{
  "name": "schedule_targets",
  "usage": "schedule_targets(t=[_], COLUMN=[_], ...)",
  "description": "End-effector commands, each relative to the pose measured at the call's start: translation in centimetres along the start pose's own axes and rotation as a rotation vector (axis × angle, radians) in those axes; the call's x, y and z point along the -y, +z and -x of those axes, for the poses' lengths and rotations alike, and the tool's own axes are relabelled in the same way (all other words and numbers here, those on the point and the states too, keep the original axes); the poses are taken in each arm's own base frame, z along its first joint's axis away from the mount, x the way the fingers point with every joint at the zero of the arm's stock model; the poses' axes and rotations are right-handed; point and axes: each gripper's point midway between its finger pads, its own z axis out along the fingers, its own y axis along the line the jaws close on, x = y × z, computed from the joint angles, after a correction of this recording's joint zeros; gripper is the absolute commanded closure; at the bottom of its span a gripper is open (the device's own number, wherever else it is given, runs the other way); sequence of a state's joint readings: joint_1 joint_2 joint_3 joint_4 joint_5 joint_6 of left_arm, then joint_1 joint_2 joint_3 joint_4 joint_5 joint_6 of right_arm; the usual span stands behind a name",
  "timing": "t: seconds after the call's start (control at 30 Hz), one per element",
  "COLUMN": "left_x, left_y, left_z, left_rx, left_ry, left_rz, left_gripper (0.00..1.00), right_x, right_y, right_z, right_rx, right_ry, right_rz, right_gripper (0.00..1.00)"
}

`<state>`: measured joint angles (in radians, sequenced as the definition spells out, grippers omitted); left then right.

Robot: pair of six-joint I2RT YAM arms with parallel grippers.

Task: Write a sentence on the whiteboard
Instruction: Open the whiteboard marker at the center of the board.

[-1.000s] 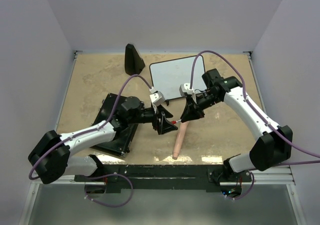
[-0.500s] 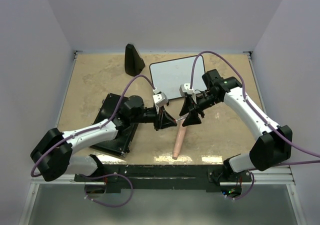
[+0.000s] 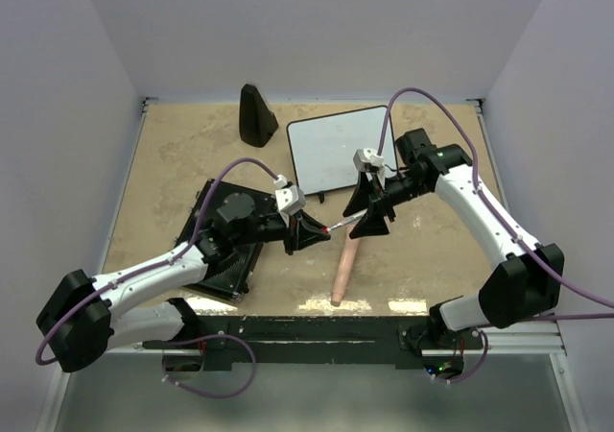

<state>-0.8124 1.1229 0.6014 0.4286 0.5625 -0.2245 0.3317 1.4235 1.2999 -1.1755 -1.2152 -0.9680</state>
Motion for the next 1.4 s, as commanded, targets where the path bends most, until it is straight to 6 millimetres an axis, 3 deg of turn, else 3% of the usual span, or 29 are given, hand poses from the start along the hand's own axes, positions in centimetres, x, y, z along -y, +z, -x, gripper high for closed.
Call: schedule_targets(t=[0.0,0.2,0.3,0.4,0.43,0.53,0.73,0.77,0.9,0.97,1.13,1.2,1.23,1.3,1.33,1.37], left_x=[0.0,-0.1,-0.3,-0.4,-0.4,-0.6,-0.6,-0.6,-1.8,-2.4,-3.9,-3.7,-3.7,-3.6,-4.2,-5.4], left_y=[0.4,0.5,0.7,0.8,0.9,0.9,0.5,0.0,-2.4,-3.9,-6.4,-6.5,-6.3,-5.1,-4.8,-4.2], left_z=[1.8,2.4,2.3,2.3,2.2,2.2,1.2,1.5,-0.5,0.3,0.2,0.6,-0.2,-0.7,-2.1,-4.2], left_rx=[0.083,0.138,0.138,0.149,0.148,0.151,0.108,0.109,-0.001,-0.012,-0.060,-0.020,-0.017,0.041,0.033,0.009], left_ry=[0.052,0.036,0.027,0.020,0.016,0.011,0.086,0.171,0.349,0.447,0.507,0.455,0.409,0.229,0.126,-0.086], left_rz=[-0.007,0.002,0.004,0.007,0.007,0.016,0.007,0.017,0.096,0.158,0.289,0.303,0.298,0.298,0.328,0.412], left_gripper=[1.00,1.00,1.00,1.00,1.00,1.00,1.00,1.00,1.00,1.00,1.00,1.00,1.00,1.00,1.00,1.00], right_x=[-1.3,-1.4,-1.4,-1.4,-1.4,-1.4,-1.6,-1.5,-1.6,-2.0,-1.2,-0.3,1.3,3.1,4.6,5.5], right_y=[0.0,0.2,0.3,0.3,0.3,0.3,-0.5,-0.7,-2.1,-2.8,-5.6,-6.5,-7.2,-8.4,-9.2,-9.8], right_z=[2.4,2.6,2.7,2.7,2.6,2.7,3.4,3.5,3.8,4.0,3.8,2.8,3.3,2.0,2.9,2.5], right_rx=[0.094,0.116,0.121,0.124,0.124,0.124,0.084,0.075,0.053,0.054,0.083,0.065,0.099,0.131,0.166,0.155], right_ry=[0.054,0.092,0.104,0.113,0.114,0.116,0.012,-0.013,-0.135,-0.194,-0.218,-0.202,-0.167,-0.089,-0.084,-0.071], right_rz=[0.066,0.075,0.083,0.087,0.089,0.090,0.053,0.039,-0.041,-0.075,-0.195,-0.256,-0.317,-0.431,-0.506,-0.581], right_gripper=[0.33,0.40,0.53,0.72,0.84,1.00,1.00,1.00,1.00,1.00,1.00,1.00,1.00,1.00,1.00,1.00])
